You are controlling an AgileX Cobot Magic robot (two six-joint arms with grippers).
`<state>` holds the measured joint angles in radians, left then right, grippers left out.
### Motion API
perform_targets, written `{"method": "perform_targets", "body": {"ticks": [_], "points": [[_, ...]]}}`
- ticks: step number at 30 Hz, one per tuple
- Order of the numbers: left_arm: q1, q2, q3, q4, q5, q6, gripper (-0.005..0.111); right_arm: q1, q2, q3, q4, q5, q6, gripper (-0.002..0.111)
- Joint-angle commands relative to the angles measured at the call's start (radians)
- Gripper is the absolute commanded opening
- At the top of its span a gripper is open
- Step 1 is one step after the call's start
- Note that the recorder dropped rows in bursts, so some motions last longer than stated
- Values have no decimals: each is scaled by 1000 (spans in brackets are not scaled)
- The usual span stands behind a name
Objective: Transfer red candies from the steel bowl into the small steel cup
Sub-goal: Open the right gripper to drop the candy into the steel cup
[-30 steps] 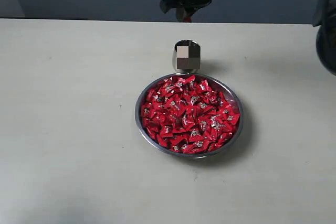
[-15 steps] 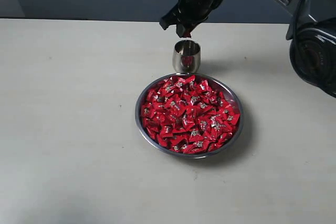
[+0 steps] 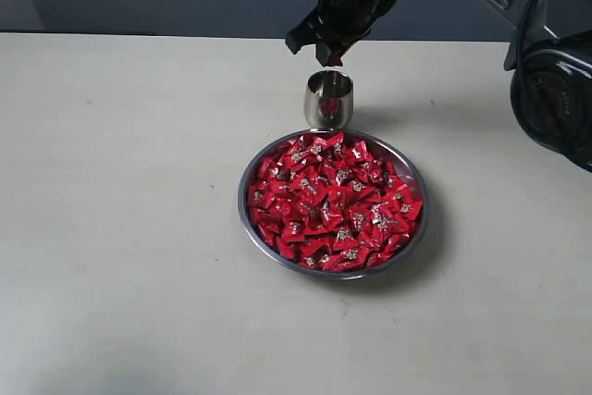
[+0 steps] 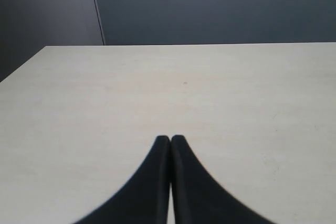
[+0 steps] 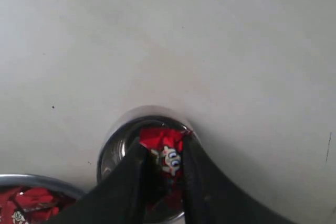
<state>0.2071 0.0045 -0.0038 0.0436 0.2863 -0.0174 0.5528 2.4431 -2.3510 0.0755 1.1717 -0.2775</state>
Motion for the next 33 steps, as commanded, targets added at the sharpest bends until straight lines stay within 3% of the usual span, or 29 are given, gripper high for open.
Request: {"method": "perform_targets", "body": {"ticks": [1,8,9,12,14,20,22,24,33], "points": [[1,-4,4,1,-2,-3,0,-6,-5,-7,3,-1,1,-1],[1,-4,4,1,-2,-3,0,-6,8,-7,4,-5,16,0],[1,-4,4,1,-2,-3,0,-4,8,-7,4,-7,16,4],[1,-4,4,1,-2,-3,0,-4,8,-7,4,-13,21,28],[1,-4,4,1,-2,-3,0,-4,8,-7,4,-11,23,30],[1,-4,4,1,-2,-3,0,-4,8,-7,28,1,23,29],[1,-4,4,1,-2,-3,0,-4,8,-7,28,17,23,18],[1,-4,4,1,-2,-3,0,-4,2,-7,28,23,23,-1],[1,-4,4,1,-2,-3,0,-4,-53,-7,38,40,85,-1]]}}
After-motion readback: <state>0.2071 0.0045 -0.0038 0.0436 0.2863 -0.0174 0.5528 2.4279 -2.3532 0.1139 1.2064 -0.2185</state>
